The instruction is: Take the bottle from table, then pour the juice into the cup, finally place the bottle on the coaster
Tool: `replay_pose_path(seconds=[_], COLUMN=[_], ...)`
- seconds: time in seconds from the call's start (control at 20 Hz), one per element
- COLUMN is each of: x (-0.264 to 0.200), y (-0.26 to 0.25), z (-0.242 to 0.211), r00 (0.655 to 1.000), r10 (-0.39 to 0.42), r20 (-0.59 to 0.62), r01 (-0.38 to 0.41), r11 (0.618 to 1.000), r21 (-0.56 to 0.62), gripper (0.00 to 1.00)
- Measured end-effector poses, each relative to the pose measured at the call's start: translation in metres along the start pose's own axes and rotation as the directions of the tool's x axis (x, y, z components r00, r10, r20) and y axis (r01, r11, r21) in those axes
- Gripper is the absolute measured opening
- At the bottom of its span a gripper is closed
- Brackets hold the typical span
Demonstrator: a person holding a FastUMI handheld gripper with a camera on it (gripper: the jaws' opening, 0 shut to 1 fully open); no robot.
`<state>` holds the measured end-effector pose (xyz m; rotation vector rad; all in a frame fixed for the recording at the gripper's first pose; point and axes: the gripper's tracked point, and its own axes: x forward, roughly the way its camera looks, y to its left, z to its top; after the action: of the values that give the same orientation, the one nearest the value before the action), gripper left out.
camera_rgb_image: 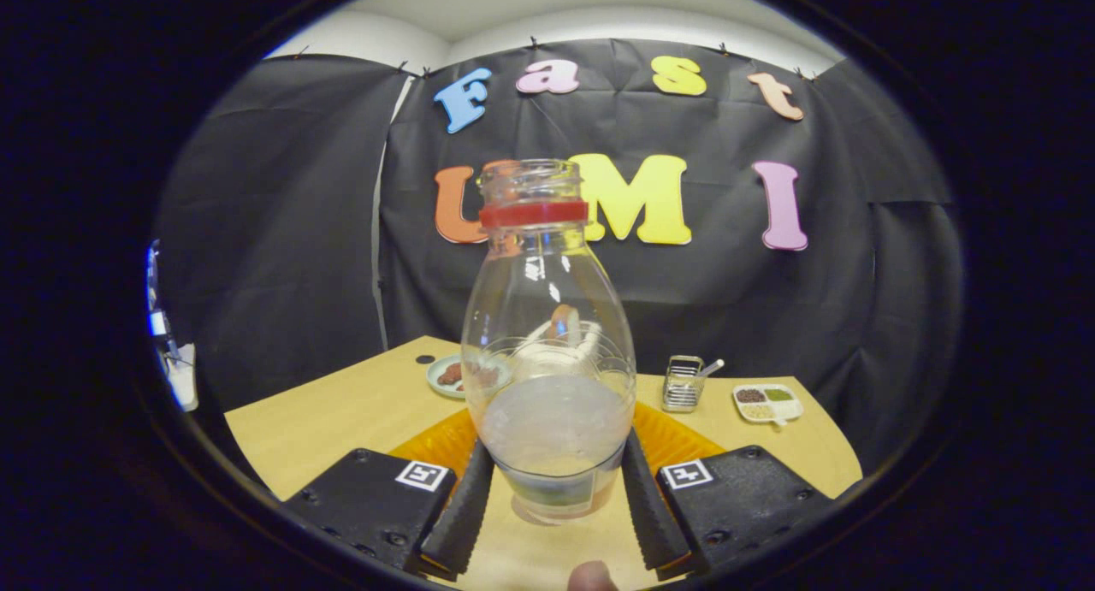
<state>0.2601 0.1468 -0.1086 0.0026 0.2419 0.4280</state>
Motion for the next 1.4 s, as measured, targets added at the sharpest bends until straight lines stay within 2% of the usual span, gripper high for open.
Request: replay_pose_path(seconds=[0.2,0.6,0.75,1.15,1.4], x=[0.039,0.085,0.095,0.102,0.096], y=[0.008,0.007,0.002,-0.003,-0.005], z=[-0.031,-0.092,-0.106,-0.122,-0.109], r00=[0.999,0.996,0.995,0.992,0.996], r10=[0.032,0.018,0.019,0.007,-0.017], r20=[-0.034,-0.083,-0.096,-0.124,-0.091], r01=[-0.03,-0.017,-0.015,0.001,0.022], r11=[0.998,1.0,0.999,0.998,0.999], r21=[0.047,0.018,0.045,0.068,0.05], gripper=[0.76,0.77,0.78,0.85,0.92])
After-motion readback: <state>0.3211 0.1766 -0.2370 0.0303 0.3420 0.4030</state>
